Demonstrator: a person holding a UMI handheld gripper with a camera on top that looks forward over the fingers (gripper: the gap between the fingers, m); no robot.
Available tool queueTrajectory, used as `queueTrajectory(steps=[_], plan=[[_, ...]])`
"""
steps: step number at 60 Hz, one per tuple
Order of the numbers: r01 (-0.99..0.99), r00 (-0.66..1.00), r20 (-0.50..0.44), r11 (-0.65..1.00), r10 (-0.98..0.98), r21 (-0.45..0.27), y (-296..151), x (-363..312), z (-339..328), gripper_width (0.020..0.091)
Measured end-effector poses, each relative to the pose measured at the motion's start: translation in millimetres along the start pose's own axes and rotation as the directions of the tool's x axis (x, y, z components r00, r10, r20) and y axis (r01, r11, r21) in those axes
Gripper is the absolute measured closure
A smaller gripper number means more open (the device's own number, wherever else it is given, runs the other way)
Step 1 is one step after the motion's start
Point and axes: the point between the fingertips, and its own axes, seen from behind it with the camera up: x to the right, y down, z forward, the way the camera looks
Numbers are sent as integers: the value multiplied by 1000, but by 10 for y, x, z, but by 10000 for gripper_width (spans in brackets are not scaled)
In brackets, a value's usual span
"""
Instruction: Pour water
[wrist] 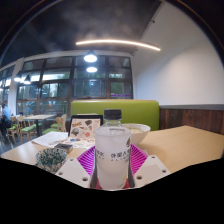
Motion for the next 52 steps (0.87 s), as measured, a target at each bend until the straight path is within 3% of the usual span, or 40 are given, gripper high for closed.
queueTrajectory(steps=[4,5,11,16,18,31,40,52], plan=[[5,1000,-1,1000,-5,1,-81,113,-240,648],[7,1000,-1,1000,-7,1,-12,5,-39,638],[18,1000,-2,1000,-18,14,-76,60,-161,519],[38,999,-5,998,-39,-43,8,97,-250,309],[38,999,-2,998,-38,-42,-50,146,-390,257],[44,999,19,998,-44,-33,-395,-1,-1379,265],[52,997,51,998,-51,-22,-770,-117,-2591,264],[-4,996,84,1000,6,-17,-932,-360,-4077,274]])
